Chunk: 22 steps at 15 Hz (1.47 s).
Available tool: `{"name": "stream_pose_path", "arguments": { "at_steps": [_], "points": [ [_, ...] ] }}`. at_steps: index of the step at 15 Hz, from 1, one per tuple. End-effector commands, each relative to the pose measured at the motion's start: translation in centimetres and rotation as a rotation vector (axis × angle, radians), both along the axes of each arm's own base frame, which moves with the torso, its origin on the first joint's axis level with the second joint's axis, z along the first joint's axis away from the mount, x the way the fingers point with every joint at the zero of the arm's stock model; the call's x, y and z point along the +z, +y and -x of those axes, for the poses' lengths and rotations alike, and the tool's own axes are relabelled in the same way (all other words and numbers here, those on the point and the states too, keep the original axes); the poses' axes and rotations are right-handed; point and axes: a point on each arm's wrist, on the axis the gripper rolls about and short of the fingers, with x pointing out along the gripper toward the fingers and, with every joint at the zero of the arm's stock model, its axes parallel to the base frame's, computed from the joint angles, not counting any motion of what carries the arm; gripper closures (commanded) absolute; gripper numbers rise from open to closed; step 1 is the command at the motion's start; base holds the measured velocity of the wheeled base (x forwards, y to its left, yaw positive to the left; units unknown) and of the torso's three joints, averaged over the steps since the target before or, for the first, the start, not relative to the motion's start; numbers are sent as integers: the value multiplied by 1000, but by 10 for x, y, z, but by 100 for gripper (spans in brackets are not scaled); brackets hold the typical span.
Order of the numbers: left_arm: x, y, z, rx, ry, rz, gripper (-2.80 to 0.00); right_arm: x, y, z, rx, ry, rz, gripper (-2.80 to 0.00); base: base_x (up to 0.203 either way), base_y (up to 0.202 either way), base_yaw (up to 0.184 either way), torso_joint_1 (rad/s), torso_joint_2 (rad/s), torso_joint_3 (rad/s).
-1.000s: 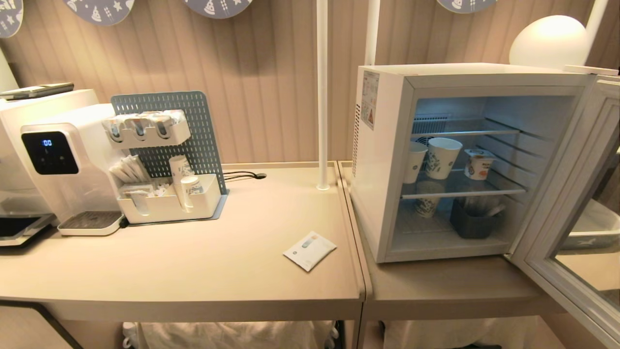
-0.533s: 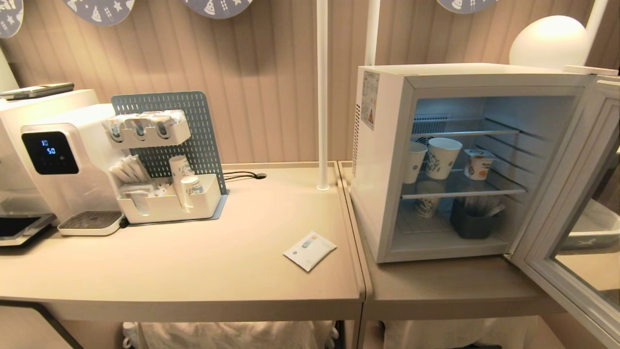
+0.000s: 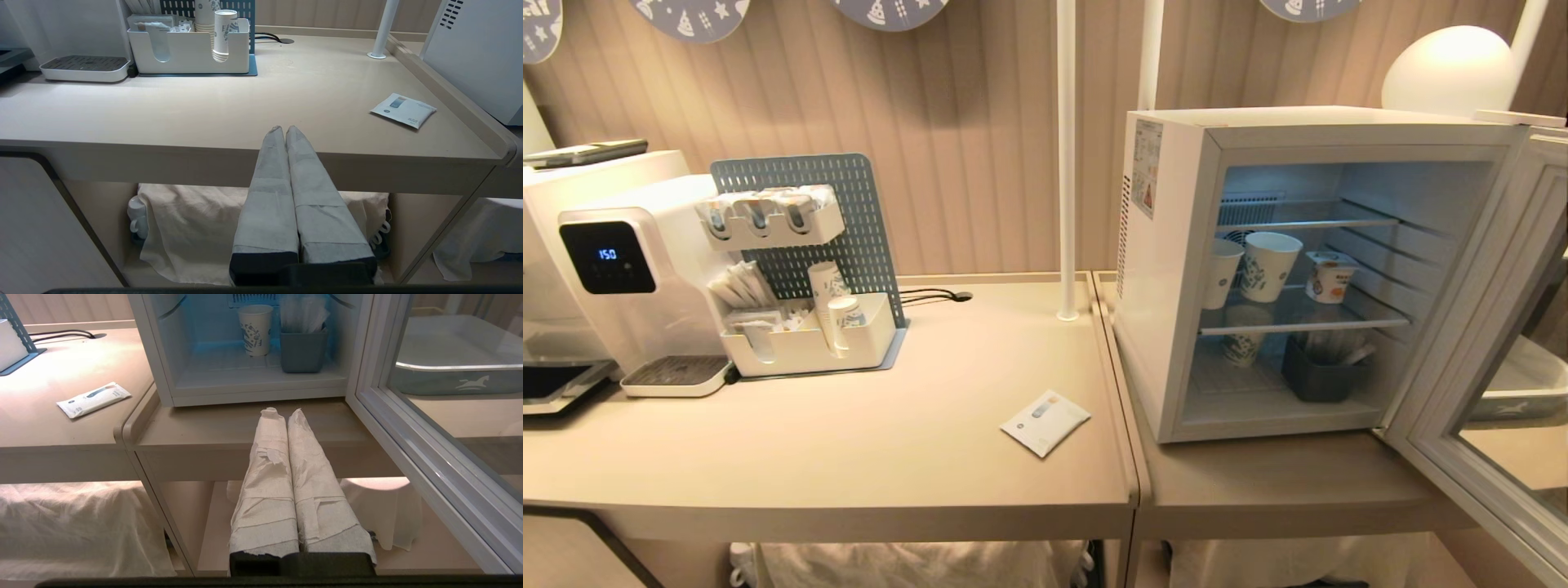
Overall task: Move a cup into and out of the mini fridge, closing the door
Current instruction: Close the freezer door
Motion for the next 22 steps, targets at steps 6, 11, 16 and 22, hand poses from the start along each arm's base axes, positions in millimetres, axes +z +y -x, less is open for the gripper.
{"name": "stream_pose_path", "arguments": {
  "at_steps": [6,11,16,22],
  "points": [
    [0,0,0,0,1,0,0,-1,0,0,1,9,-2,0,-67,0,-1,4,3,0],
    [0,0,0,0,1,0,0,-1,0,0,0,9,-2,0,-191,0,-4,3,2,0],
    [0,0,0,0,1,0,0,-1,0,0,-1,9,-2,0,-57,0,0,2,-2,1],
    [0,0,0,0,1,-1,0,-1,0,0,-1,9,-2,0,0,-132,0,1,-1,2]
  ]
}}
